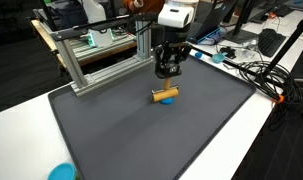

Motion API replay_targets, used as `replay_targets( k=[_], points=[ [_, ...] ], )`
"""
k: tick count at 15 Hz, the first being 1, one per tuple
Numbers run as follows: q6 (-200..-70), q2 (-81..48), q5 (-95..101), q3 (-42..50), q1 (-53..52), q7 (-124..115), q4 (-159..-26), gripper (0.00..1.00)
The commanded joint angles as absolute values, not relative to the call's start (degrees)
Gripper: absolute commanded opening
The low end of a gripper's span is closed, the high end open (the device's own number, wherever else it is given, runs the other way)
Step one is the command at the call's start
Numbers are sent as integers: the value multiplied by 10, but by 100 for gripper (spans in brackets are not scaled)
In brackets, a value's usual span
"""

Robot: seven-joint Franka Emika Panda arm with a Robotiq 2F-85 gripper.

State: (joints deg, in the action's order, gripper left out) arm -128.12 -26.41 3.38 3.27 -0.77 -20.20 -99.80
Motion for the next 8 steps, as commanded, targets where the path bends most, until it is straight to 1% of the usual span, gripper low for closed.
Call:
replay_targets(
  k=[1, 8],
  points=[
    [-1296, -298, 15, 31, -7, -189, -995, 21],
    [-1293, -319, 2, 26, -2, -174, -989, 21]
  ],
)
